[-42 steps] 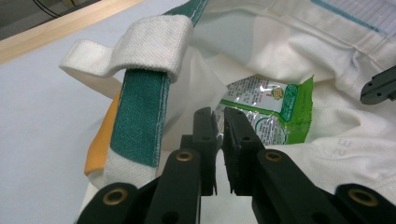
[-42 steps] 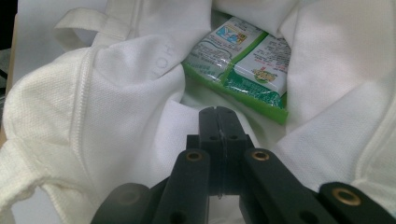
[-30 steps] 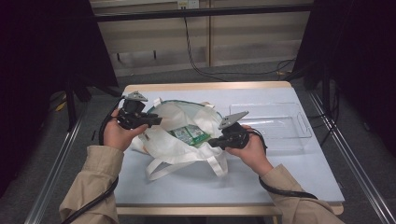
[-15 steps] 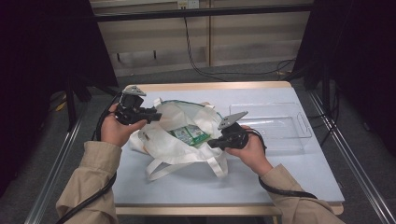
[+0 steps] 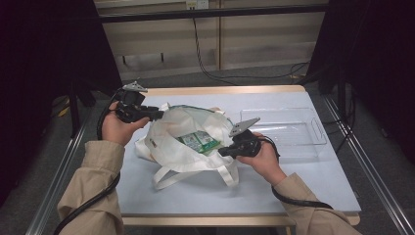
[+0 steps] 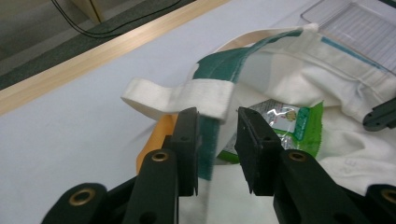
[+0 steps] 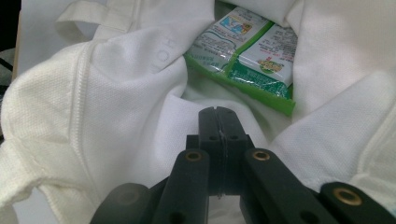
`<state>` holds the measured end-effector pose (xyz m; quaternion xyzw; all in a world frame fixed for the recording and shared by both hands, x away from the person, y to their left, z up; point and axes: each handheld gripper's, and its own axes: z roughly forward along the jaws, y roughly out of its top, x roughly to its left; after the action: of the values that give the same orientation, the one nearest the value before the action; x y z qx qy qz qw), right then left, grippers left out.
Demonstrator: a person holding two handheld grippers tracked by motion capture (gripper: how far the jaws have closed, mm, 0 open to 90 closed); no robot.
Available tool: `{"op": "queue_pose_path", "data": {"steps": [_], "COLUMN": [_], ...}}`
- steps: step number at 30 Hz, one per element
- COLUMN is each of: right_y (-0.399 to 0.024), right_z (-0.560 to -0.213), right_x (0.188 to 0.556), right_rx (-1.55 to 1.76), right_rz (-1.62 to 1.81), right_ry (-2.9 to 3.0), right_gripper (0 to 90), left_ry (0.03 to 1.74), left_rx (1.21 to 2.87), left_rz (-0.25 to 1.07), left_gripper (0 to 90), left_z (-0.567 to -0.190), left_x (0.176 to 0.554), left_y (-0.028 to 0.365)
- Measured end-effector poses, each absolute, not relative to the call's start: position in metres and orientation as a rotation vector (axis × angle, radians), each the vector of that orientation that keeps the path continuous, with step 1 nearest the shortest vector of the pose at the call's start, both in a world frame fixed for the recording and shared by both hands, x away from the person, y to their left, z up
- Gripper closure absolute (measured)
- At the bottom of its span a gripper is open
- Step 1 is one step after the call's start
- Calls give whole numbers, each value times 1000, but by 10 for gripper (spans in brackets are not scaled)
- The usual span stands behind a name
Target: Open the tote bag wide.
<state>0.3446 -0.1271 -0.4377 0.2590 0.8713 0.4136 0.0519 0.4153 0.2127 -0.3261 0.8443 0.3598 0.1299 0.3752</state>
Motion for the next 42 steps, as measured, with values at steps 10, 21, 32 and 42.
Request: {"op": "queue_pose_path", "data": {"steps": [10, 21, 32, 42], "right_y": [-130, -131, -134, -134], "right_z": [-440, -447, -454, -458], "right_x": [342, 338, 336, 334], "right_rx": [794, 788, 800, 789], "right_rz": [1260, 1261, 1257, 1259], "right_ry": [2653, 2659, 2659, 2669], "right_gripper": [900, 900, 900, 900], "left_ry": [967, 1008, 1046, 1058], "left_rx": [2159, 2165, 2177, 2150], "left_rz": [319, 324, 281, 290], "left_gripper": [893, 899, 900, 900], "left_z": [-336, -344, -364, -367], "left_x": [428, 442, 458, 462], "left_y": [213, 210, 209, 213]}}
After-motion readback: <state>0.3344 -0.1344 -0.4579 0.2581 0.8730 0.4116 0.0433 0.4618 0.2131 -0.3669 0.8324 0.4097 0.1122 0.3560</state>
